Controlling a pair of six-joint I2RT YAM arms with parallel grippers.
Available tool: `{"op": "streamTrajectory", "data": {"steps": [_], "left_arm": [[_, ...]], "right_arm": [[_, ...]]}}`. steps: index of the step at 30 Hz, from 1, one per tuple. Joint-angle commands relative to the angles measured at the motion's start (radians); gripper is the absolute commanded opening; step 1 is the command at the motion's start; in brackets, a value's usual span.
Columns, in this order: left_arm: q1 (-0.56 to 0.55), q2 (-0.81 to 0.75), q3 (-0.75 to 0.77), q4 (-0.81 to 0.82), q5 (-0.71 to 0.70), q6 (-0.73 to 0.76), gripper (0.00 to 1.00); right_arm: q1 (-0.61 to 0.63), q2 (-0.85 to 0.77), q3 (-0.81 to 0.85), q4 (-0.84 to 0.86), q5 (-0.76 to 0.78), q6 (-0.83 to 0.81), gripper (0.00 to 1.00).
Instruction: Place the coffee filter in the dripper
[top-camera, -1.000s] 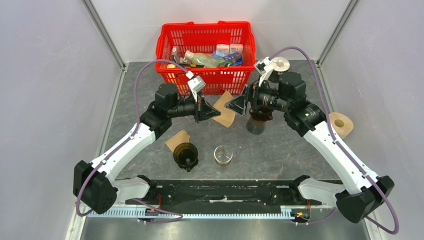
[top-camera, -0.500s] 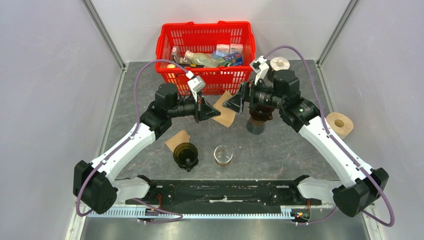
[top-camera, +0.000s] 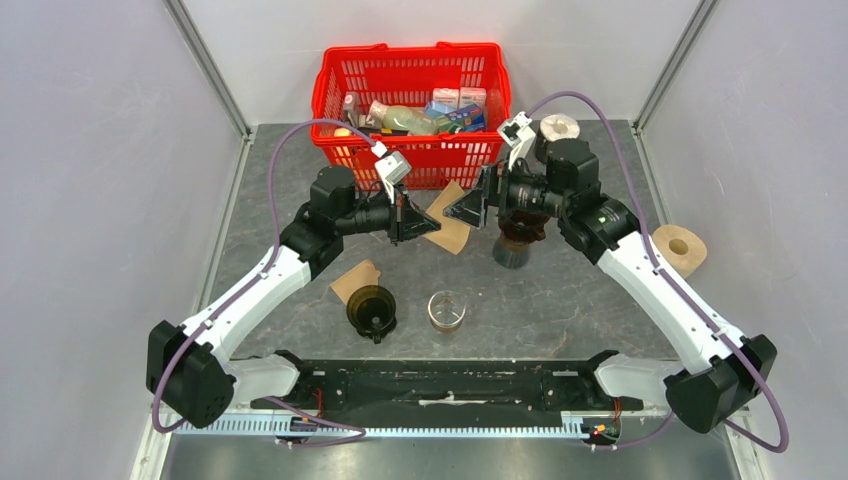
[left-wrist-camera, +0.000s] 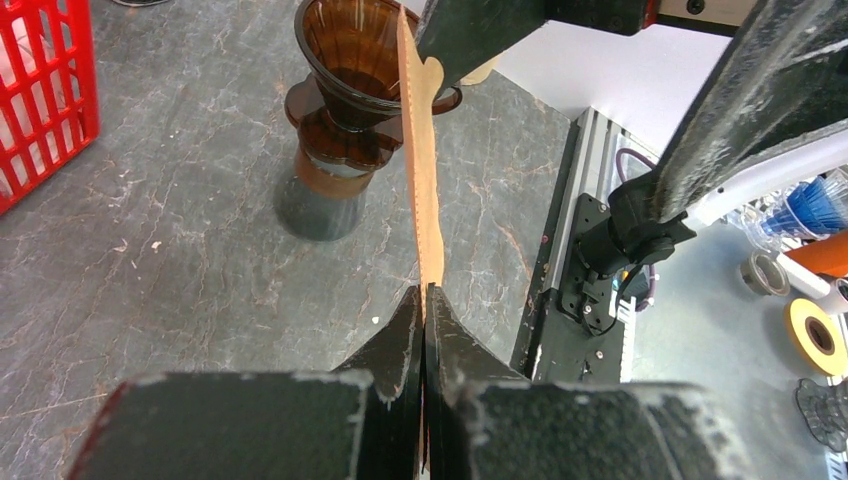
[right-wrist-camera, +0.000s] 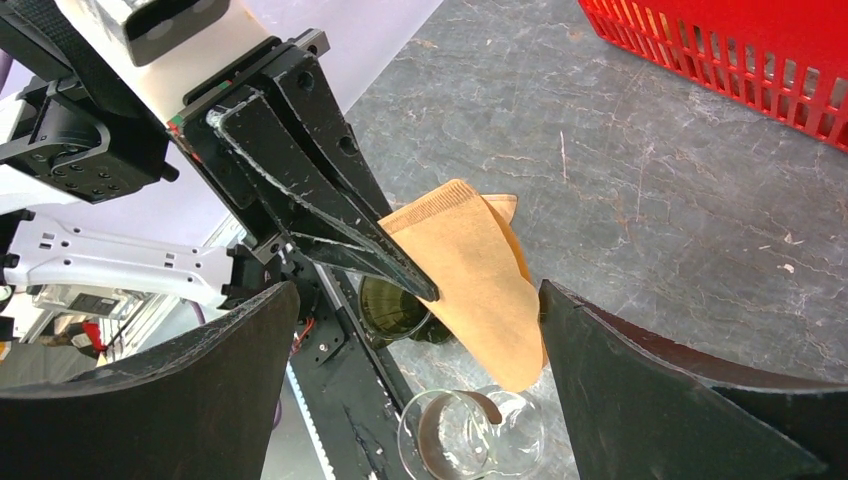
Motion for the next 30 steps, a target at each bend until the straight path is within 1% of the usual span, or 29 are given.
{"op": "streamTrajectory", "data": {"steps": [1, 9, 24, 25, 30], "left_arm": [[-0.006, -0.007, 0.027, 0.012, -0.020, 0.021, 0.02], [-0.005, 0.010, 0.040, 0.012, -0.025, 0.018, 0.02], [-0.005, 0.008, 0.041, 0.019, 0.001, 0.013, 0.02], [-0.005, 0.007, 0.041, 0.021, 0.004, 0.013, 0.02], [-0.005, -0.002, 0.040, 0.040, 0.024, 0.007, 0.02]], "right_arm": [[0.000, -0.039, 0.042, 0.022, -0.020, 0.007, 0.97], [0.000, -0.049, 0.040, 0.018, -0.034, 0.009, 0.97], [0.000, -0.017, 0.025, 0.017, -0.127, 0.029, 0.97], [0.000, -0.016, 0.023, 0.017, -0.131, 0.028, 1.00], [0.000, -0.007, 0.011, 0.016, -0.147, 0.025, 0.99]]}}
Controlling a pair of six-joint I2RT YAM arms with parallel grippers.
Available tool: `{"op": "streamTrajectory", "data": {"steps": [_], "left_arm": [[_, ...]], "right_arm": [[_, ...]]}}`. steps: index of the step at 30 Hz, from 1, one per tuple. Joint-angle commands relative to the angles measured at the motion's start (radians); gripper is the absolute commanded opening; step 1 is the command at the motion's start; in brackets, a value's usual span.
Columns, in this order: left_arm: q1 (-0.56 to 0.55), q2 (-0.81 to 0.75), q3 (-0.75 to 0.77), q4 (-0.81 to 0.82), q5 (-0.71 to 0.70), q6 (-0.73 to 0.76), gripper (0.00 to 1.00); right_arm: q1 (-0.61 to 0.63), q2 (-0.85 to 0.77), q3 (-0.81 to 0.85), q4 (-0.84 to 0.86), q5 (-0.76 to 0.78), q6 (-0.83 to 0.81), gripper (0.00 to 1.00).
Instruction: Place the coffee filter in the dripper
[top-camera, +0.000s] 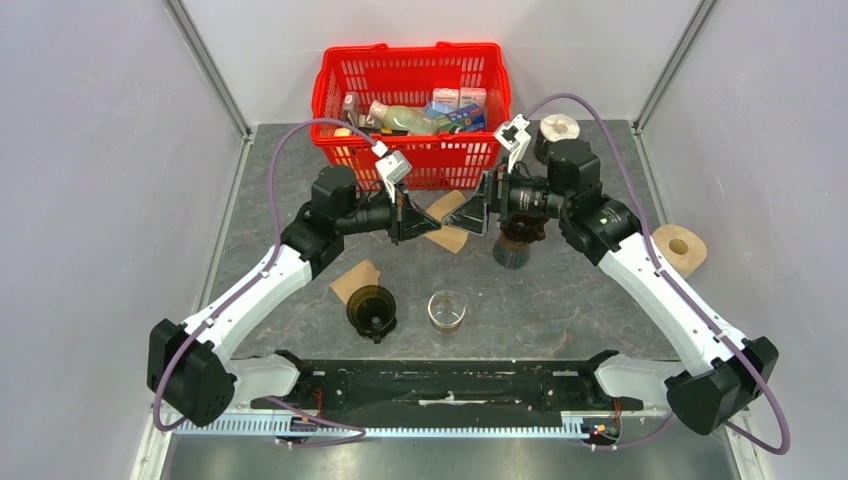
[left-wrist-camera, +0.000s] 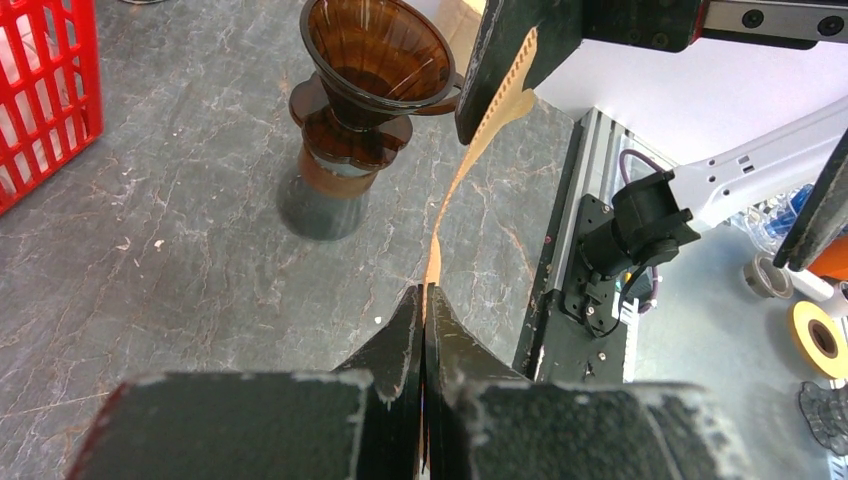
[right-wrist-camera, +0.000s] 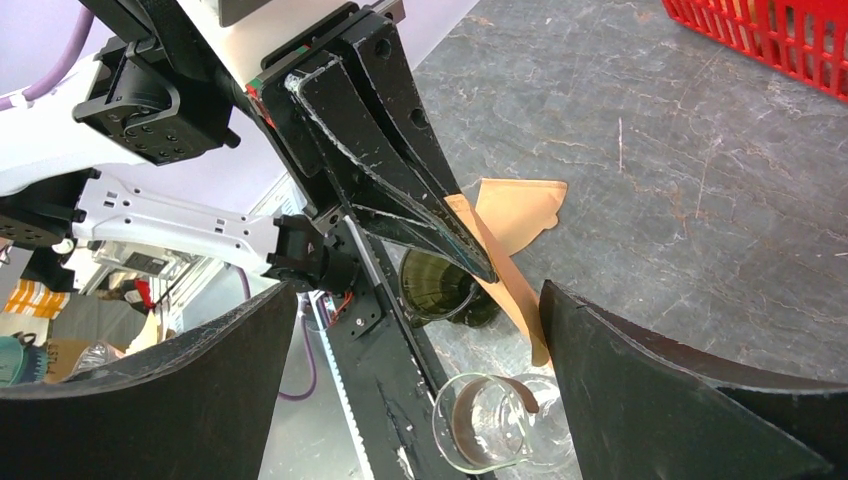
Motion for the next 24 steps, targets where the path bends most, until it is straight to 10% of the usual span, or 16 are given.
{"op": "streamTrajectory", "data": {"steps": [1, 24], "left_arm": [[-0.005, -0.011, 0.038, 0.040, 0.036, 0.007, 0.02], [-0.005, -0.008, 0.036, 0.049, 0.033, 0.009, 0.02]], "right_arm": [[0.000, 0.007, 0.008, 0.018, -0.049, 0.004, 0.99], [0.000, -0.101, -0.028, -0.070, -0.032, -0.086, 0.99]]}}
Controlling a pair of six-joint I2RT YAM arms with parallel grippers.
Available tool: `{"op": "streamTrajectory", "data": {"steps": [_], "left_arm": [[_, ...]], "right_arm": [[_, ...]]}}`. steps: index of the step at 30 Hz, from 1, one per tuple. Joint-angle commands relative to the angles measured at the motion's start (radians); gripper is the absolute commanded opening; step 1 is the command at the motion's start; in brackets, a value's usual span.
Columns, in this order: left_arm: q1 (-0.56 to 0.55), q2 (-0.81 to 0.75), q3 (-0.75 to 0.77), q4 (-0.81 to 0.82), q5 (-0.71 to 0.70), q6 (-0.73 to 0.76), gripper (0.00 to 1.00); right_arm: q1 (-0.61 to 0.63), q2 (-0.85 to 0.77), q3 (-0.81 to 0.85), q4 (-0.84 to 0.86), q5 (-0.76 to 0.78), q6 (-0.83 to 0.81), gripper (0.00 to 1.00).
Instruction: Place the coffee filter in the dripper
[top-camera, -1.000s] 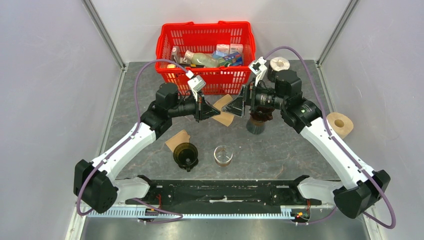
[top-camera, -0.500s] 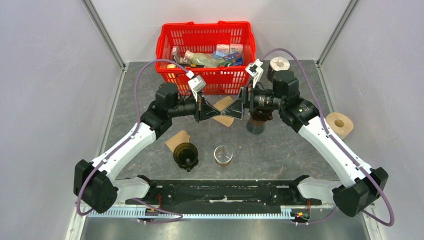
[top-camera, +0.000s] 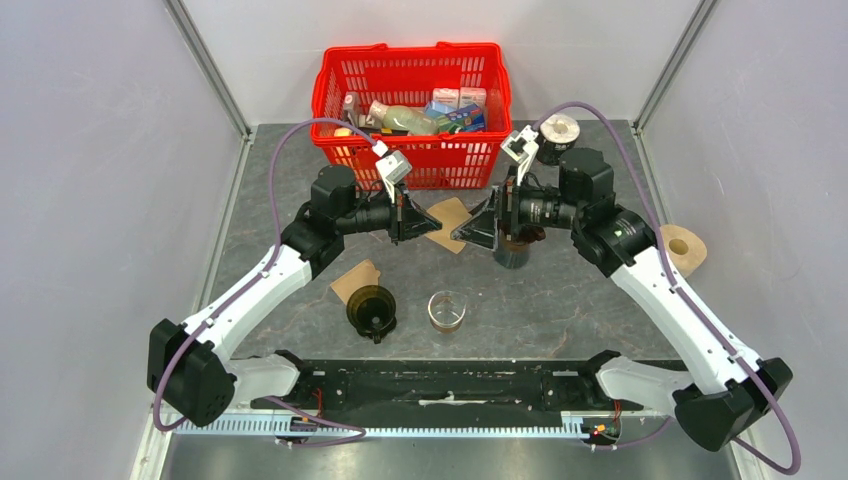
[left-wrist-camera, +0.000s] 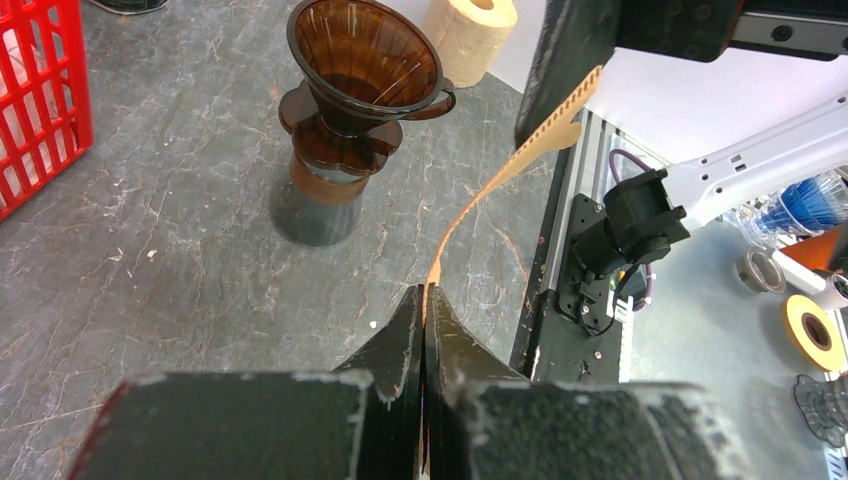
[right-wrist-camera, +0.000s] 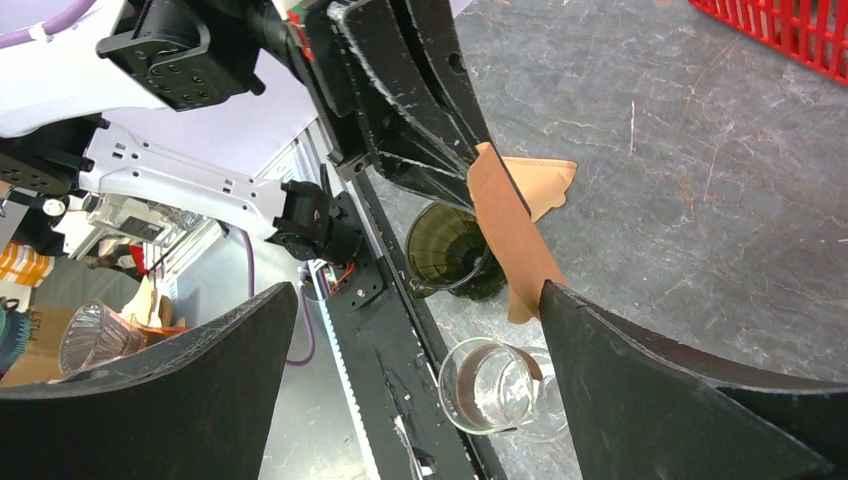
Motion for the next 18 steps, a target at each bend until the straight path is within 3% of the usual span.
{"op": "streamTrajectory", "data": {"steps": [1, 11, 18], "left_arm": [[-0.005, -0.007, 0.037, 0.034, 0.010, 0.009, 0.02], [-0.005, -0.009, 0.036, 0.046, 0.038, -0.002, 0.02], [-0.005, -0.004, 0.036, 0.047, 0.037, -0.002, 0.02]], "right_arm": [[0.000, -0.035, -0.004, 0.006, 0.005, -0.026, 0.99], [0.001, 0.058, 0.009, 0.065, -0.130, 0.026, 0.99], [0.001, 0.050, -0.002, 0.079, -0.116, 0.026, 0.99]]}}
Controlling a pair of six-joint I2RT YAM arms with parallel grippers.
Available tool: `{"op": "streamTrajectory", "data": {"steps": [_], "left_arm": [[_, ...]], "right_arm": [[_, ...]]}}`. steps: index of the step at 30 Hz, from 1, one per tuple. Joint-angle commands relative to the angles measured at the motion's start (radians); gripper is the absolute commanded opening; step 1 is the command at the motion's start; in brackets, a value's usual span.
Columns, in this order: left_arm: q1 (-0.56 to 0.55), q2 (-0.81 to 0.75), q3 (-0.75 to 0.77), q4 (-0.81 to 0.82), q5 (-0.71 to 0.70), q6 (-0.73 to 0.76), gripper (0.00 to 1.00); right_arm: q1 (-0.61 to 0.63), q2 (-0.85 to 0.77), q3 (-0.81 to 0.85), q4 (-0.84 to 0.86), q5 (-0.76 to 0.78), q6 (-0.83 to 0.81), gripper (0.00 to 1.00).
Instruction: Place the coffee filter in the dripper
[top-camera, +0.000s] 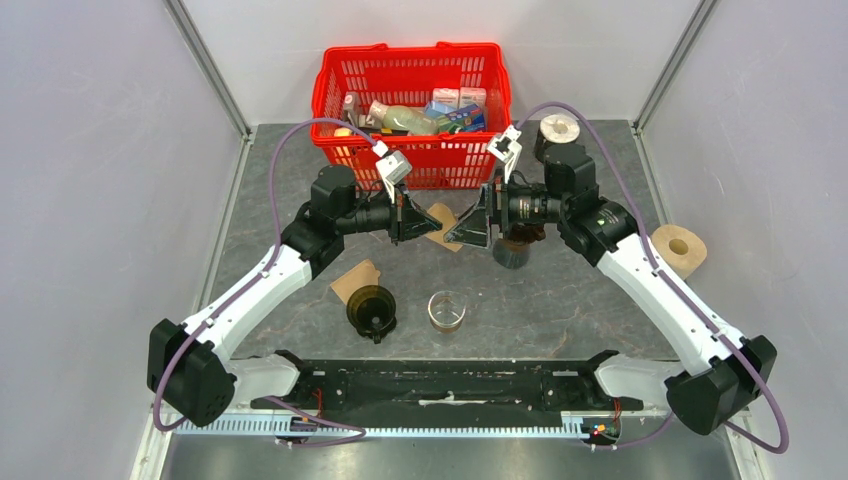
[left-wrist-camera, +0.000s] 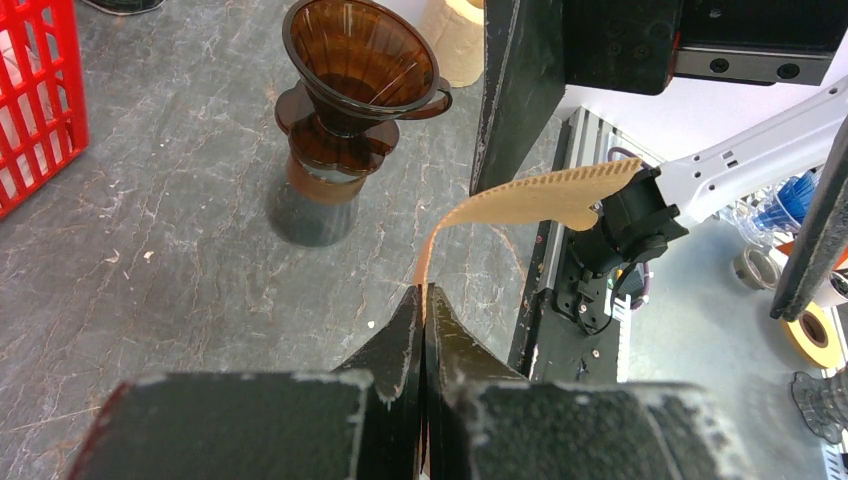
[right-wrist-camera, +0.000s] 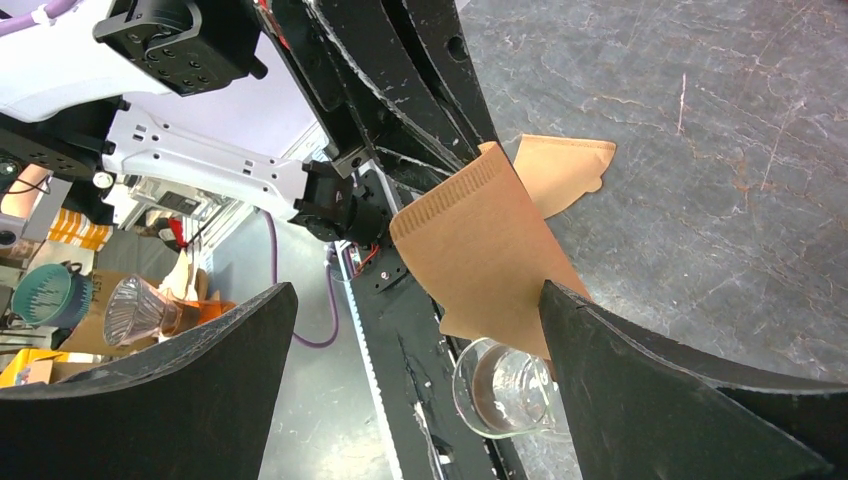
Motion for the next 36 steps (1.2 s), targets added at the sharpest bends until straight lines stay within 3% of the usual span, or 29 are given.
{"op": "streamTrajectory", "data": {"steps": [1, 13, 22, 27, 36], "left_arm": [[-0.005, -0.003, 0.036, 0.046, 0.029, -0.002, 0.02], [-0.005, -0.004, 0.033, 0.045, 0.028, 0.000, 0.02], [-0.005, -0.006, 0.031, 0.045, 0.041, 0.001, 0.02], [-0.005, -0.010, 0.028, 0.046, 0.051, 0.002, 0.02], [-0.006, -0.005, 0.029, 0.046, 0.042, -0.002, 0.02]], "right_arm": [[0.001, -0.024, -0.004, 0.053, -0.020, 0.009, 0.99], [0.001, -0.117, -0.003, -0.025, 0.298, -0.043, 0.99], [0.001, -0.118, 0.007, -0.014, 0.300, -0.045, 0.99], [0.001, -0.099, 0.017, -0.002, 0.393, -0.039, 0.99], [0.000, -0.043, 0.036, 0.076, 0.247, 0.001, 0.99]]}}
